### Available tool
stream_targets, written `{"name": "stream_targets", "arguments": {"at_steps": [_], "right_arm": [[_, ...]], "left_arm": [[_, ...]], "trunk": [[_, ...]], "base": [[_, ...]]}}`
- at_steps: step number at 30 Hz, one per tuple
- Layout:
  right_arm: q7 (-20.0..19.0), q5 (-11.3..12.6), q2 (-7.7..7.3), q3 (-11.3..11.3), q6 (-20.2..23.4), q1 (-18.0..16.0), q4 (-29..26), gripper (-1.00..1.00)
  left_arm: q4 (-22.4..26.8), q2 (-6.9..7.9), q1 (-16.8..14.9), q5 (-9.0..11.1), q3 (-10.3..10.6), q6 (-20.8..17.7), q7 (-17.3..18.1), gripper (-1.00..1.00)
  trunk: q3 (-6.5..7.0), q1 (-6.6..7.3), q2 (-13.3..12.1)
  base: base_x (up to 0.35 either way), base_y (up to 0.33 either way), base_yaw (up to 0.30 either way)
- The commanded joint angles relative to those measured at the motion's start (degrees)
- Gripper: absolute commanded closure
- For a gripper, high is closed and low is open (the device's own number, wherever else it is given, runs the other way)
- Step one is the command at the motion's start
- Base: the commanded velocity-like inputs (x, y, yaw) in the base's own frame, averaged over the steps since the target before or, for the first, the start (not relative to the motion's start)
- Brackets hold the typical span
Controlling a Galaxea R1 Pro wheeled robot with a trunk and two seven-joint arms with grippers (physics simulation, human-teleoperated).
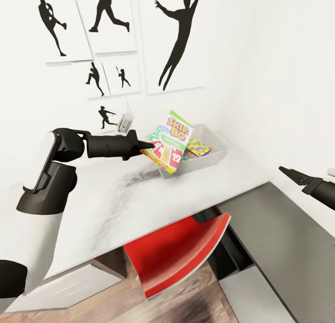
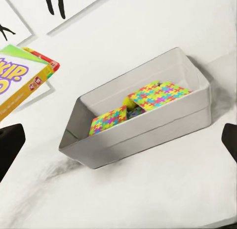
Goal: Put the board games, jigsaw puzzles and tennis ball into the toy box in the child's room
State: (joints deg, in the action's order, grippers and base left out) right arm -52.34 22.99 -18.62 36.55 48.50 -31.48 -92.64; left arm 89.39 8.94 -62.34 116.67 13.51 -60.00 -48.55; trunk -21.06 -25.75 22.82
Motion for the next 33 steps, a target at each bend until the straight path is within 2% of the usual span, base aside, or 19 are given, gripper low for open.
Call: {"name": "stream_targets", "arguments": {"at_steps": [1, 8, 9, 10, 13, 16, 20, 23, 24, 25, 26, 33], "right_arm": [[-0.1, 0.0, 0.03, 0.1, 0.3, -0.1, 0.0, -1.0], [-0.1, 0.0, 0.02, 0.1, 0.3, -0.1, 0.0, -1.0], [-0.1, 0.0, 0.01, 0.1, 0.3, -0.1, 0.0, -1.0], [-0.1, 0.0, -0.01, 0.1, 0.3, -0.2, 0.0, -1.0], [-0.1, 0.0, -0.01, 0.1, 0.7, -0.2, 0.0, -1.0], [0.1, 0.0, -0.07, 0.1, 3.9, -0.4, 0.0, -1.0], [0.3, 0.0, -0.1, 0.1, 4.8, -0.7, 0.0, -1.0], [0.4, 0.0, -0.1, -0.1, 5.4, -1.0, 0.0, -1.0], [0.7, -0.1, -0.1, -0.2, 5.6, -1.1, 0.0, -1.0], [3.5, -0.3, -0.05, -0.4, 5.9, -1.2, 0.0, -1.0], [4.7, -0.4, -0.03, -0.4, 6.0, -1.2, 0.0, -1.0], [5.9, -0.4, 0.09, -1.2, 6.2, -1.2, 0.0, -1.0]], "left_arm": [[0.2, 0.05, -0.1, 0.7, 0.0, 0.0, -0.6, 1.0], [0.6, 0.43, 0.0, 1.1, 0.0, 0.0, -0.6, 1.0], [0.6, 1.04, 0.1, 1.5, 0.0, 0.0, -0.6, 1.0], [1.0, 2.4, 0.3, 3.6, 0.0, 0.0, -0.6, 1.0], [1.2, 3.34, 0.4, 4.5, 0.0, 0.0, -0.6, 1.0], [1.2, 3.58, 0.5, 4.7, 0.0, 0.0, -0.6, 1.0], [1.4, 3.8, 0.6, 4.7, -0.1, 0.0, -0.6, 1.0], [1.1, 5.2, 0.6, 4.8, -0.3, 0.0, -0.5, 1.0], [1.1, 5.58, 0.6, 4.8, -0.9, 0.0, -0.5, 1.0], [0.8, 6.12, 0.7, 4.8, -3.3, 0.1, -0.6, 1.0], [0.7, 6.38, 1.0, 4.8, -4.2, 0.1, -0.6, 1.0], [0.6, 7.23, 2.3, 4.7, -5.0, 0.1, -0.5, 1.0]], "trunk": [[-0.01, -0.03, 0.1], [0.58, -0.03, 0.1], [0.67, -0.03, 0.1], [0.75, -0.03, 0.1], [1.01, -0.03, 0.1], [1.27, -0.03, 0.1], [1.61, -0.03, 0.1], [1.87, -0.03, 0.1], [1.95, -0.03, 0.1], [2.04, -0.03, 0.1], [2.13, -0.03, 0.1], [2.73, -0.03, 0.1]], "base": [[0.0, 0.004, -0.172], [0.0, 0.001, -0.163], [0.0, 0.0, -0.158], [0.0, 0.0, -0.161], [0.0, 0.049, -0.162], [0.024, 0.239, -0.164], [0.03, 0.115, -0.168], [0.006, 0.022, -0.171], [0.003, 0.01, -0.172], [0.001, 0.003, -0.172], [0.0, 0.002, -0.172], [0.0, 0.004, -0.172]]}}
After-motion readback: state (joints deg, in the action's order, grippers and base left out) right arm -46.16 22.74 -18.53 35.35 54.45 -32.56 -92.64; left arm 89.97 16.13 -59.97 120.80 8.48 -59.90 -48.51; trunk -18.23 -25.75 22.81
